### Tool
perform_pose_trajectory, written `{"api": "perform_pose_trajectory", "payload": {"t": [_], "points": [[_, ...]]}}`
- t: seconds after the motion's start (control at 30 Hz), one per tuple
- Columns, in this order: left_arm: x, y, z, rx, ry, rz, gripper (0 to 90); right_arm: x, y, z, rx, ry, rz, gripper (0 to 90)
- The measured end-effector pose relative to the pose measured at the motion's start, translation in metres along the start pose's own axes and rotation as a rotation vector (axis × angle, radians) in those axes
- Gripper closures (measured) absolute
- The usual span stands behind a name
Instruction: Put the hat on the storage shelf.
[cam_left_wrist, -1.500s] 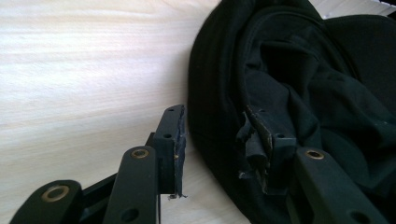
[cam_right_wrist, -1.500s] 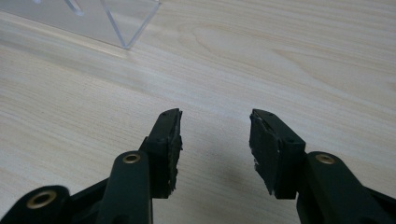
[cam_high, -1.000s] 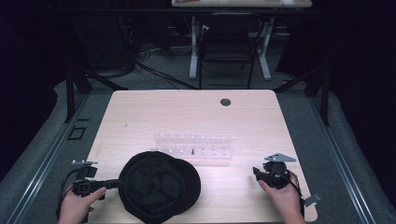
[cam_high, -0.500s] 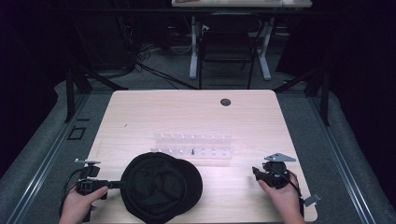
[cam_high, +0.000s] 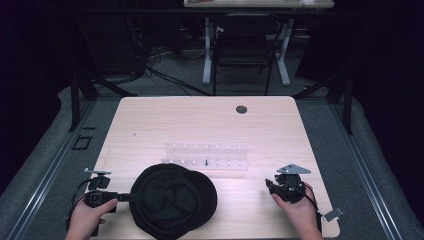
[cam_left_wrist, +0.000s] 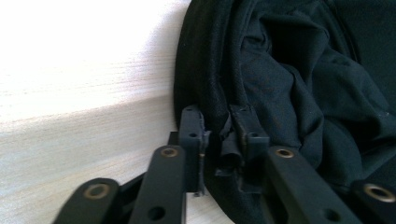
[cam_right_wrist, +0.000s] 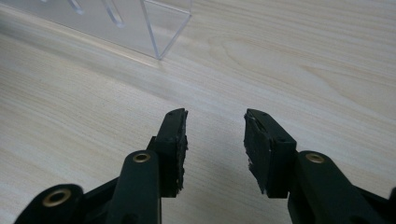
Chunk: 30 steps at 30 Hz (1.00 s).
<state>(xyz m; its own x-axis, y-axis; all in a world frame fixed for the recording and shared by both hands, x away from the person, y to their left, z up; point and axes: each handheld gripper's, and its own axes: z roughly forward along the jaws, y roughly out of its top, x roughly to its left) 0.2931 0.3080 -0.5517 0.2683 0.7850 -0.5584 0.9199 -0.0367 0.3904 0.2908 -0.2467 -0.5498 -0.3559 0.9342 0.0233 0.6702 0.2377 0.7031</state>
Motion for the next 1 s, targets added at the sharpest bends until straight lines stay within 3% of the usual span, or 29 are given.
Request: {"api": "perform_pose_trajectory", "payload": {"t": [0.33,0.63,0.7,0.73,1.0], "points": [[-0.002,0.003,-0.001,0.026,-0.003,0.006,84.9,-0.007,-0.003,0.001,0.006,0.005,0.023,57.7],[-0.003,0.008,-0.010,0.025,-0.031,-0.023,85.0,-0.009,-0.004,0.001,0.001,0.010,0.039,57.4],[-0.003,0.010,-0.013,0.034,-0.029,-0.006,85.1,-0.009,-0.004,0.001,0.002,0.010,0.043,57.4],[-0.005,0.011,-0.015,0.029,-0.035,-0.027,85.2,-0.009,-0.005,0.001,0.002,0.011,0.044,57.4],[-0.011,0.018,-0.028,0.033,-0.081,-0.029,85.5,-0.009,-0.005,0.001,0.002,0.011,0.048,57.1]]}}
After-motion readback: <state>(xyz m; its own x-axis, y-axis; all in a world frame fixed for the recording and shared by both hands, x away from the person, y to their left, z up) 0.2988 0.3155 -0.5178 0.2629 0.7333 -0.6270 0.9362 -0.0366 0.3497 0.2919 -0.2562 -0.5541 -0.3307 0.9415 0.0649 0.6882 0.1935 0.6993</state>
